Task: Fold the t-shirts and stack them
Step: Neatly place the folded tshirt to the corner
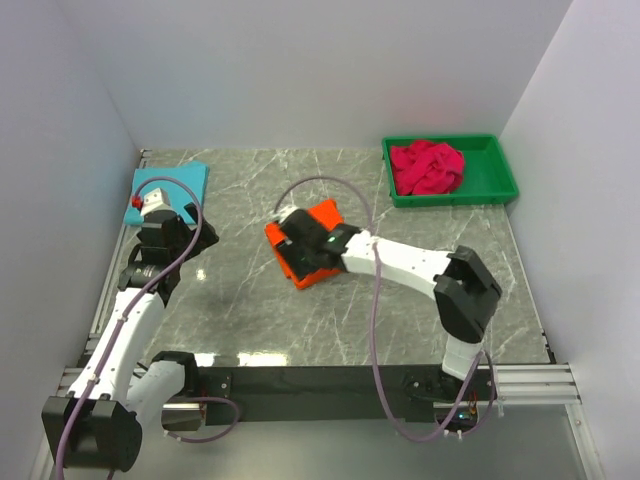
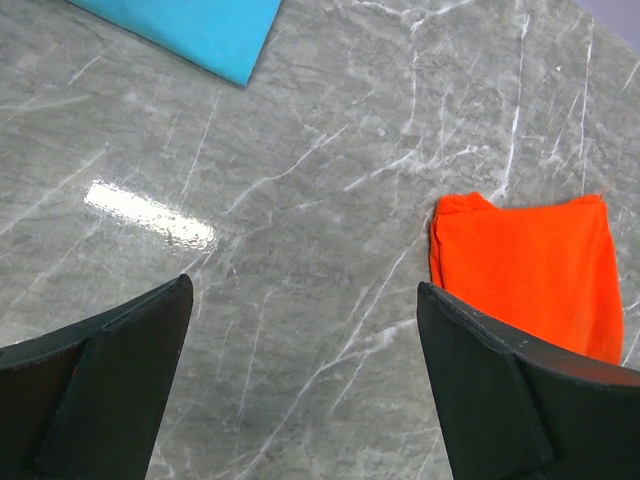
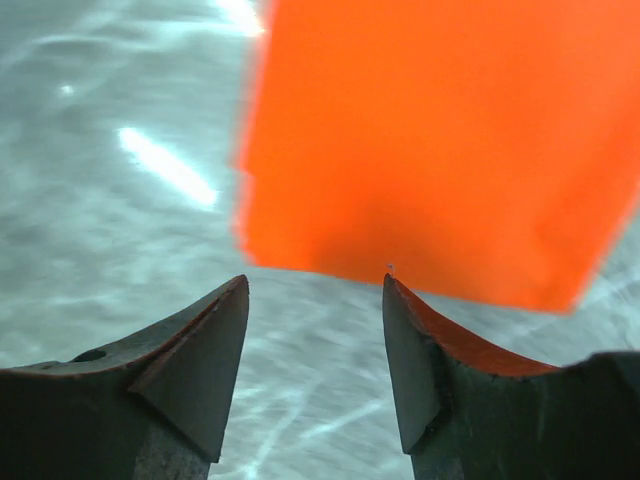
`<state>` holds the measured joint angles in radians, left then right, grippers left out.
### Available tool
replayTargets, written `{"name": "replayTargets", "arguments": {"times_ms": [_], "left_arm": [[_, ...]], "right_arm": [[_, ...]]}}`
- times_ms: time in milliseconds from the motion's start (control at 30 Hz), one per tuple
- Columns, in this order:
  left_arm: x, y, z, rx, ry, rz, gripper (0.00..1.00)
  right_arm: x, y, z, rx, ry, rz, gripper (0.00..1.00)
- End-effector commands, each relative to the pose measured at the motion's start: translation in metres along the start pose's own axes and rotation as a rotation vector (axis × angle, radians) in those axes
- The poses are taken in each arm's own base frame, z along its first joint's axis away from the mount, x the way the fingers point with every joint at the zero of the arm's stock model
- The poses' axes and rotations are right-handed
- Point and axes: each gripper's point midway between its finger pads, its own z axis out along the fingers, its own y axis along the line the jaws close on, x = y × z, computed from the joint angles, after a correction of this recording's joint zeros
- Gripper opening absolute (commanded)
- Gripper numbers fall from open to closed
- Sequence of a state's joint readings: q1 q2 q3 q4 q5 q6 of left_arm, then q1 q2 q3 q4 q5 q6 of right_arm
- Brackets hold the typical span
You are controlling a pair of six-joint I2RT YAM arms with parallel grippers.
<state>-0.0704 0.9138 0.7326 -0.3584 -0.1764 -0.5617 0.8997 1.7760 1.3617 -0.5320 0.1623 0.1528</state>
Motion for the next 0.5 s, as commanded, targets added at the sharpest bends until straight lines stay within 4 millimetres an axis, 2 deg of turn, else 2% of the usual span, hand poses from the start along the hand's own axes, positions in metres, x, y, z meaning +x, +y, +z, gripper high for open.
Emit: {"name": "replayTargets", "arguments": {"times_ms": [0, 133, 267, 467], "left_arm": [[-0.005, -0.006, 0.0, 0.032, -0.014, 0.006, 0.99], [-0.005, -0.005, 0.001, 0.026, -0.009, 0.005, 0.99], [-0.003, -0.005, 0.002, 0.024, -0.003, 0.005, 1.0], [-0.004, -0.005, 0.001, 0.025, -0.011, 0.004, 0.99]], "right_arm": [[-0.01, 0.028, 0.004, 0.059, -0.027, -0.139, 0.63], [-0.007, 0.048, 0.019, 0.13, -0.002, -0.258, 0.64], [-0.002, 0.055, 0.029, 0.21, 0.006, -0.361, 0.63], [0.013, 0.054, 0.037, 0.322, 0.032, -0.496, 0.62]]}}
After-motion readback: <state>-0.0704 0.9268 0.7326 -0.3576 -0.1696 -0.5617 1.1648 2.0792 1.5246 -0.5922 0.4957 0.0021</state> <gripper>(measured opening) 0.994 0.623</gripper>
